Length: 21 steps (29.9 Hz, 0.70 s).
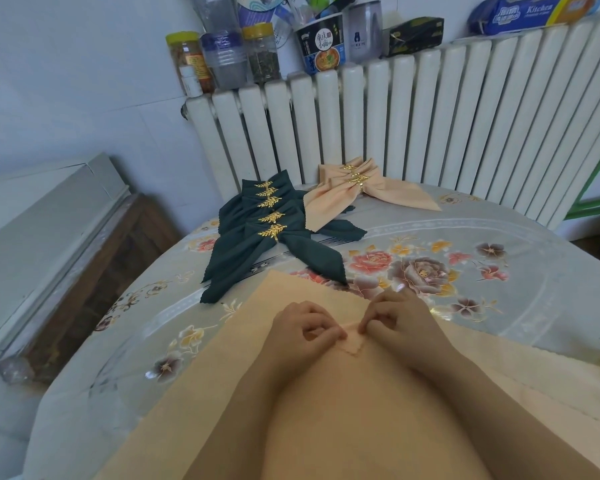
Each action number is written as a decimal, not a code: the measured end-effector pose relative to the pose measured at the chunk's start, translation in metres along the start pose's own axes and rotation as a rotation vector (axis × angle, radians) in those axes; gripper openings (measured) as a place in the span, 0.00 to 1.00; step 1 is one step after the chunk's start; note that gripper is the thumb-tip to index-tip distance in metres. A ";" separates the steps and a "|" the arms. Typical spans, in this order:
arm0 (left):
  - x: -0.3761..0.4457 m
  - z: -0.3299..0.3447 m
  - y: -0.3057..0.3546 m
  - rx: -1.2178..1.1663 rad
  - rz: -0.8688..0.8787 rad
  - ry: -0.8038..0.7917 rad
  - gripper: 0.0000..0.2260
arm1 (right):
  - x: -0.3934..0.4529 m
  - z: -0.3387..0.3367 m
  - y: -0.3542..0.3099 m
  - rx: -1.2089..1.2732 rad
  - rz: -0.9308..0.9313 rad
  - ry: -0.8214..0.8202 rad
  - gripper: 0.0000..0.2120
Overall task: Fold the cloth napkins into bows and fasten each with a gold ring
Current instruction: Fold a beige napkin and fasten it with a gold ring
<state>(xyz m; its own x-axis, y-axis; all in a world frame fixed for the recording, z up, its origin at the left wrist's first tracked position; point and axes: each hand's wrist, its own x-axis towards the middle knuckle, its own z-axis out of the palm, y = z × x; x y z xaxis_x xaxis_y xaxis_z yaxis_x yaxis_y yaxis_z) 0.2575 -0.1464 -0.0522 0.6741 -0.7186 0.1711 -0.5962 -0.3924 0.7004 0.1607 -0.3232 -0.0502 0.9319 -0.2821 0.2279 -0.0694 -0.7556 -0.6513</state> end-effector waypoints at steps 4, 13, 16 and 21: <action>0.002 0.003 0.004 0.059 -0.059 -0.004 0.07 | 0.001 0.000 -0.001 -0.142 -0.051 -0.072 0.07; 0.007 -0.005 0.038 0.201 -0.164 -0.128 0.05 | -0.005 0.004 -0.019 -0.352 -0.108 -0.047 0.08; -0.002 -0.001 0.042 0.331 -0.049 -0.036 0.02 | -0.014 -0.002 -0.020 -0.415 -0.187 0.067 0.12; -0.026 0.009 0.034 0.259 0.067 0.069 0.06 | -0.027 -0.011 -0.023 -0.443 -0.312 0.042 0.11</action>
<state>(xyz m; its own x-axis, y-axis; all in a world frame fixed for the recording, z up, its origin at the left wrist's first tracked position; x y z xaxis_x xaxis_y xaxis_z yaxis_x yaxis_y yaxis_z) 0.2159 -0.1460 -0.0388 0.6519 -0.7107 0.2645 -0.7265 -0.4854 0.4865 0.1332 -0.3049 -0.0334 0.9180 -0.0211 0.3960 0.0564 -0.9815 -0.1829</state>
